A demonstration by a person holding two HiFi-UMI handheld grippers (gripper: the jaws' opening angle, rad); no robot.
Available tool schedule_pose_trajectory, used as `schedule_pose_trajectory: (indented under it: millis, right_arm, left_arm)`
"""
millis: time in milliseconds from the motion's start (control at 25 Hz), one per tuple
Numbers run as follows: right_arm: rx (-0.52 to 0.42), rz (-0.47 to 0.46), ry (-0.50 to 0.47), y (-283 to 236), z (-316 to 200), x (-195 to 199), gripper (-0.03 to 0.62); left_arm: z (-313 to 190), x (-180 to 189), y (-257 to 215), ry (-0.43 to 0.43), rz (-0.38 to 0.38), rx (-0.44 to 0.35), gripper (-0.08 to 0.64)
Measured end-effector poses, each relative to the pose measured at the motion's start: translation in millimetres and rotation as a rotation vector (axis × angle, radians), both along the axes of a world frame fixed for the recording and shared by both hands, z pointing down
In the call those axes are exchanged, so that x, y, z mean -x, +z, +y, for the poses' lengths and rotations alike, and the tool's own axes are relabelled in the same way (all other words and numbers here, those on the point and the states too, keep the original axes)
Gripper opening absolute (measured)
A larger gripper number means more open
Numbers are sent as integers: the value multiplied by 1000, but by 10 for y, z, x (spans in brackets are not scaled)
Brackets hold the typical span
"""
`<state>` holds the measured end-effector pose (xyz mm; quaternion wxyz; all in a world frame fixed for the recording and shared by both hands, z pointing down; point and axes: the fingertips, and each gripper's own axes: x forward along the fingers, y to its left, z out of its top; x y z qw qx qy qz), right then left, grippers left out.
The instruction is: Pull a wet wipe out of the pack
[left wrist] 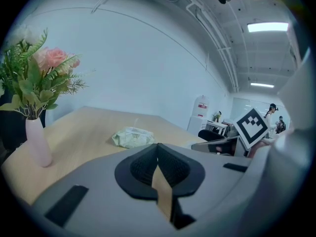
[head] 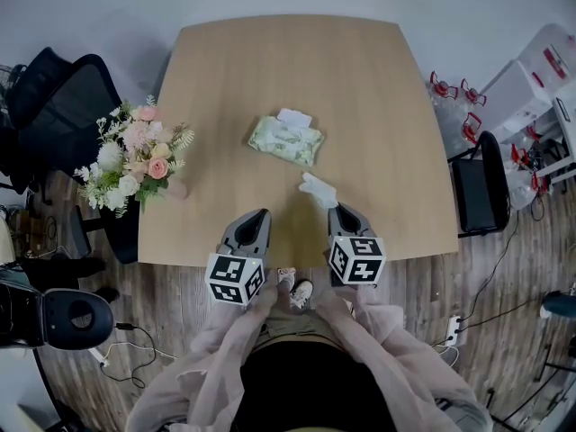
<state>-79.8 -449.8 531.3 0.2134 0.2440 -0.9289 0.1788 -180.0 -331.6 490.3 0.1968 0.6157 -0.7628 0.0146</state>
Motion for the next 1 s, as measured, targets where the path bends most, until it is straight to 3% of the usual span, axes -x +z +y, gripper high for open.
schedule_pose_trajectory:
  millis: [360,720,1000]
  right_arm:
    - [-20,-3,17,-95,-32,-205,15]
    - [-115,0,-32,-340,-23,-305,15]
    - [-129,-10,-55,-468,-12,-342,12]
  left_arm:
    - [12,-58,-41,3,-3,-7,12]
    - [-10,-91,-28,26,-17,7,12]
    - [-21,-116,-62,49,-39,16,12]
